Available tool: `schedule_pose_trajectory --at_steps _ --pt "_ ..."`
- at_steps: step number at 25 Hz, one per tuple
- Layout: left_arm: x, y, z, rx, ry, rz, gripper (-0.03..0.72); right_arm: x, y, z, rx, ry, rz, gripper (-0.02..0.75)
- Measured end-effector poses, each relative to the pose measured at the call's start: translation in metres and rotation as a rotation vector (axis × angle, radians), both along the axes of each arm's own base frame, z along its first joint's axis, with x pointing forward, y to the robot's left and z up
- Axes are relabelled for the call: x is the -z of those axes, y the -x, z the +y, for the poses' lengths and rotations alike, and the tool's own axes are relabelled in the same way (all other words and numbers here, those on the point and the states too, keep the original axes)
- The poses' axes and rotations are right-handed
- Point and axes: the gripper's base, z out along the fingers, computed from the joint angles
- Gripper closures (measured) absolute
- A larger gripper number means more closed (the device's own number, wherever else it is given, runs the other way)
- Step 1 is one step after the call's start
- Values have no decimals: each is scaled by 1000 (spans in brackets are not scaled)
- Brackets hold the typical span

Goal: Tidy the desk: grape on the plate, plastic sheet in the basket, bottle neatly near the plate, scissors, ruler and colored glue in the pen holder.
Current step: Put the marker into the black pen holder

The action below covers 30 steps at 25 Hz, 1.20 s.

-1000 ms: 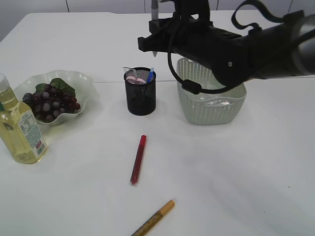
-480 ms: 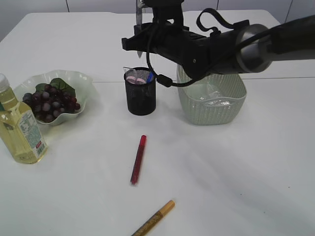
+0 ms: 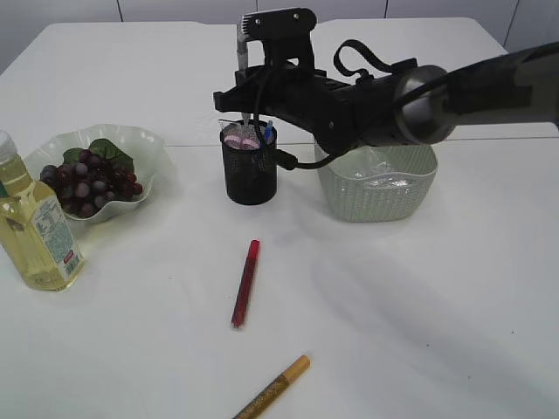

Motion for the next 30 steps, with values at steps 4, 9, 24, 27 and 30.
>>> schedule_pose_trajectory --at_steps 4,9,24,27,30 --pt "0 0 0 0 -1 -1 398 5 -1 -1 1 8 7 707" --pt "0 0 0 0 -1 -1 398 6 -1 -1 0 15 8 700" --pt "0 0 0 -1 -3 -2 398 10 0 -1 -4 42 60 589" --pt "0 0 0 -1 -3 -2 398 8 -1 0 -5 46 73 481" --pt "0 0 0 -1 -3 -2 398 7 -2 0 -4 42 79 412"
